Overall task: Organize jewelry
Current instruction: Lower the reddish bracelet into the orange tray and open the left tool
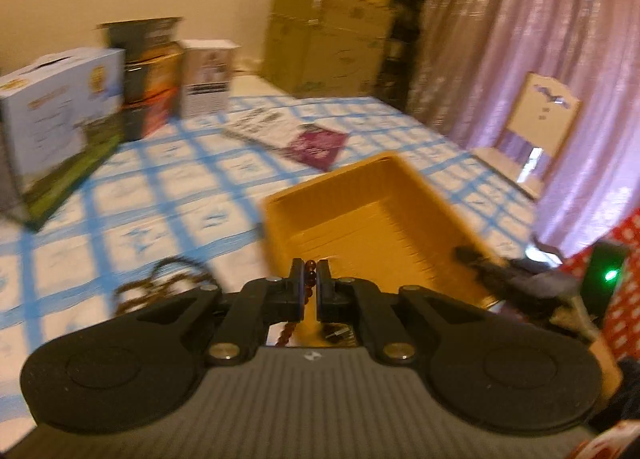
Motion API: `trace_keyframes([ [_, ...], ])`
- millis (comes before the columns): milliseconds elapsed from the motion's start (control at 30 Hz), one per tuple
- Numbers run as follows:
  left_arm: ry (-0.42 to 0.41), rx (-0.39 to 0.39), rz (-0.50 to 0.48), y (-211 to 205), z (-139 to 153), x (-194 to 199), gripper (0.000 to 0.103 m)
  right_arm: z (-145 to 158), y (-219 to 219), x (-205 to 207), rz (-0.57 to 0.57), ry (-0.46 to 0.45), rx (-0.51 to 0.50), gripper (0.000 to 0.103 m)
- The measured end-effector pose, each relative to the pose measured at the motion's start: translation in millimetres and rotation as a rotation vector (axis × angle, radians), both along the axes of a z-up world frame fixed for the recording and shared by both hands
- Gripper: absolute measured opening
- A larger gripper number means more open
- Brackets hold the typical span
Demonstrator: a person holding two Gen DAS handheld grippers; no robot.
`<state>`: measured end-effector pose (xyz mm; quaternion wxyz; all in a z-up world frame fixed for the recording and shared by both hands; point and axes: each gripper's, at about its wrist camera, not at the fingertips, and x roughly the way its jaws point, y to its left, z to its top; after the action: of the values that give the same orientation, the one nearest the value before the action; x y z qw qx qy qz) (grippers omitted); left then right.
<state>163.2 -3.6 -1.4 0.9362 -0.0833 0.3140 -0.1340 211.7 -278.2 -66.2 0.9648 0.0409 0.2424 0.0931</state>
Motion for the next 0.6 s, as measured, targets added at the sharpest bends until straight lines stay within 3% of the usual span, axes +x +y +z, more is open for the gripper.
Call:
trace_keyframes([
  [200, -0.004, -0.013, -0.103, -51, -5, 30, 0.004, -1, 1, 1, 0.009, 0.004, 0.009, 0.007],
  [600, 0.085, 0.029, -0.073, -75, -45, 77, 0.004, -3, -2, 2, 0.009, 0.011, 0.027, 0.008],
])
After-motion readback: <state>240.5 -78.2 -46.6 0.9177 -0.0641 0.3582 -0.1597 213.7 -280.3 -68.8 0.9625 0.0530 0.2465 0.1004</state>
